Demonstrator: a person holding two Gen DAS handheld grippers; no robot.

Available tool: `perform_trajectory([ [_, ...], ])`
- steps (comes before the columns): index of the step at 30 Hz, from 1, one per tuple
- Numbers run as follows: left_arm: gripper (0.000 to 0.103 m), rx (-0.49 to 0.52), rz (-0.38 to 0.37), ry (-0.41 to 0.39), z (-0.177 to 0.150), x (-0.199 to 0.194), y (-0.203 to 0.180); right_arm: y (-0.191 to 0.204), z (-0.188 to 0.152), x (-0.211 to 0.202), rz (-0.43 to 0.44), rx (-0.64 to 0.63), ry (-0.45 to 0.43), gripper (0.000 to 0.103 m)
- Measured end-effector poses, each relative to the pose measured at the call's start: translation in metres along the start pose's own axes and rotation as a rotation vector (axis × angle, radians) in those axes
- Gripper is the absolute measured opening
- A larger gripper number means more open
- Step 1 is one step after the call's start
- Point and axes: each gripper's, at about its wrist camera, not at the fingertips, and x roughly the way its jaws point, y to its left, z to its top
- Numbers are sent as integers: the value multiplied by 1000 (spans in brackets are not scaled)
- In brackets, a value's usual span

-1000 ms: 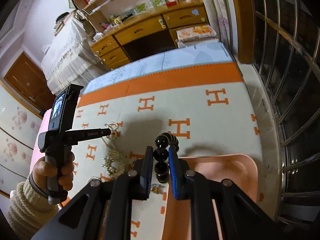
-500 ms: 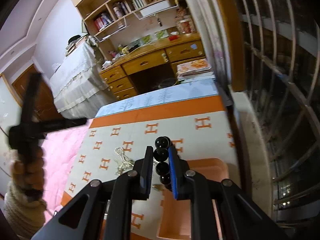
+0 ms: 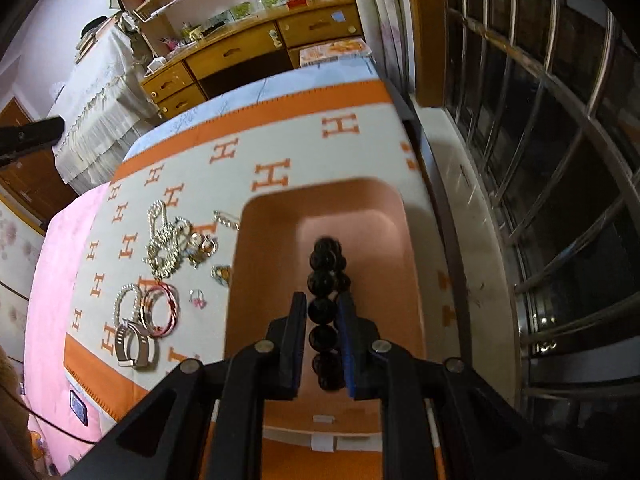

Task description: Organize jewelry

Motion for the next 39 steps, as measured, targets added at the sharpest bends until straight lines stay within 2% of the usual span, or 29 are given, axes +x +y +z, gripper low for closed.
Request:
perform_trajectory([
  [1,70,5,11,3,-4,5,3,-2,-4,2,3,6,0,18],
  [2,76,8,20,3,-8,9,6,-2,-5,2,-2,6,-3,24],
  [3,77,13,39,9,-12,15,10,-2,-6,1,-11,2,-6,31],
  [5,76,10,53,36,-18,26,20,0,-9,0,-25,-12,-14,35],
  [8,76,-26,31,88,-27,44,36,7,-9,-2,-5,-31,-25,35],
  [12,76,-123,-26,141,-37,68,64,19,-8,-5,23,-57,-25,35],
  [13,71,-148,-26,152,-39,73,70,21,-8,-5,28,-62,-24,35],
  [14,56,-174,-29,165,-41,79,76,24,-8,-4,36,-70,-23,35],
  [16,39,-234,-57,219,-44,96,91,30,-8,-4,44,-84,-22,35],
  [18,38,-291,-75,255,-48,110,103,34,-8,-4,50,-95,-21,35],
  [22,37,-332,-44,266,-45,129,115,39,-5,-2,51,-110,-24,35],
  [25,36,-327,-12,267,-39,141,118,43,-4,0,51,-114,-21,35],
  [29,27,-330,6,300,-33,159,120,42,-3,5,50,-115,-14,35],
  [39,26,-344,59,381,-32,195,126,41,0,13,44,-111,-5,35],
])
